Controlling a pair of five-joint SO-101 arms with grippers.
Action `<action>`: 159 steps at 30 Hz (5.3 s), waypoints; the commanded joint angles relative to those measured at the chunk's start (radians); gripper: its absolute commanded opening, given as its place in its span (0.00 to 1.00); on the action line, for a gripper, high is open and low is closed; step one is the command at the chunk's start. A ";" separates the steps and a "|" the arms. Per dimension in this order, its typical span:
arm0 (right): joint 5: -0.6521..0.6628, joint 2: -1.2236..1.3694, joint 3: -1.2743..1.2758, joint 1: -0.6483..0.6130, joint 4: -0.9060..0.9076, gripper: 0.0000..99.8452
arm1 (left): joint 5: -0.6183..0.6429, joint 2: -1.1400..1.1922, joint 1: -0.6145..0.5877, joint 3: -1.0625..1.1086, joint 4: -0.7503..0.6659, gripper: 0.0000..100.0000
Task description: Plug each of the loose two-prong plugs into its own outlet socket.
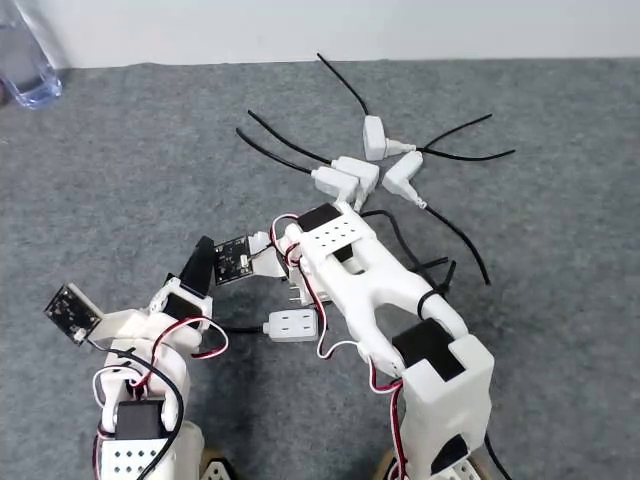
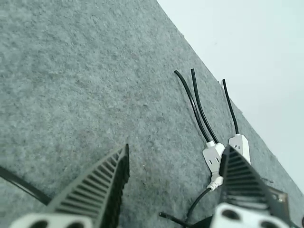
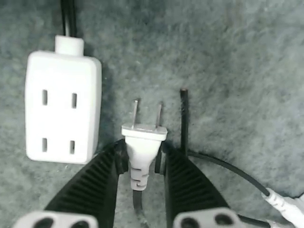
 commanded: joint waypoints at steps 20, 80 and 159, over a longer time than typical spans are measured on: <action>0.044 0.019 -0.135 0.292 -0.015 0.01 | -0.002 -0.009 0.006 -0.007 0.002 0.29; -0.482 -0.458 -0.416 -0.332 0.473 0.01 | 0.002 -0.009 0.057 -0.007 -0.009 0.29; -0.084 -0.452 0.532 0.446 -0.176 0.01 | -0.003 -0.009 -0.081 -0.007 -0.043 0.29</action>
